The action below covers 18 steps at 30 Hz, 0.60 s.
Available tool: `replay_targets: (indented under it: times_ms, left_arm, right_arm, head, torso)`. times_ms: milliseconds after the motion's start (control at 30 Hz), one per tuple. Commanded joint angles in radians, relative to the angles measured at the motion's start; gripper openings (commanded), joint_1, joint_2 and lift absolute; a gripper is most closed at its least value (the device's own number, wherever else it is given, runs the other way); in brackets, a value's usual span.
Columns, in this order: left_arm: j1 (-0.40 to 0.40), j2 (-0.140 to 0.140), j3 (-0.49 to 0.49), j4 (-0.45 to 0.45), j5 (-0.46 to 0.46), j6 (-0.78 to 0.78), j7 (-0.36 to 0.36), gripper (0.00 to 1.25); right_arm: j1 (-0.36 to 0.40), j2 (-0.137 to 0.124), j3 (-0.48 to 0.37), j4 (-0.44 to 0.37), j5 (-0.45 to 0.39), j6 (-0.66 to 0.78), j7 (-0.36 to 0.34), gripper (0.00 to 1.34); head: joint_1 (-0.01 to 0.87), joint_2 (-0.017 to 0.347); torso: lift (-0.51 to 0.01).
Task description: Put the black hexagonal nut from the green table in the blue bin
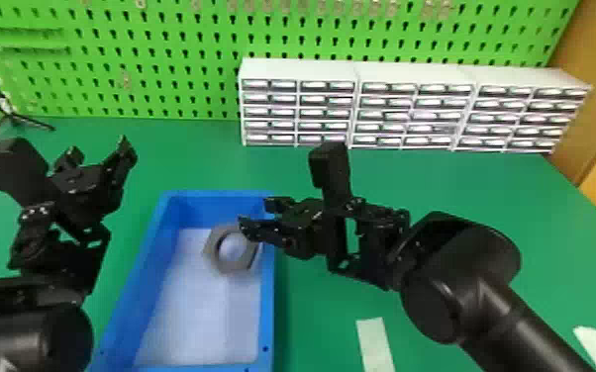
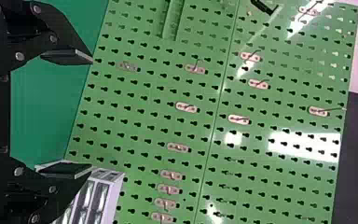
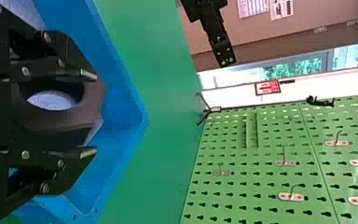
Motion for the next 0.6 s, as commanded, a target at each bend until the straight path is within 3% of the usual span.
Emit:
replay_targets:
  times_ms: [0,567]
  left_arm:
    - [0.001,0.001,0.0,0.0,0.0,0.0,0.0,0.81]
    - [0.001,0.0,0.0,0.0,0.002,0.0,0.0,0.81]
  right_arm:
    - [-0.001,0.0,0.0,0.006,-0.011,0.004,0.0,1.09]
    - [-0.003,-0.003,0.0,0.006,-0.01,0.006,0.0,1.0]
  head:
    - [0.692,0.008]
    - [0.692,0.008]
  torso:
    - [-0.097]
    - [-0.097]
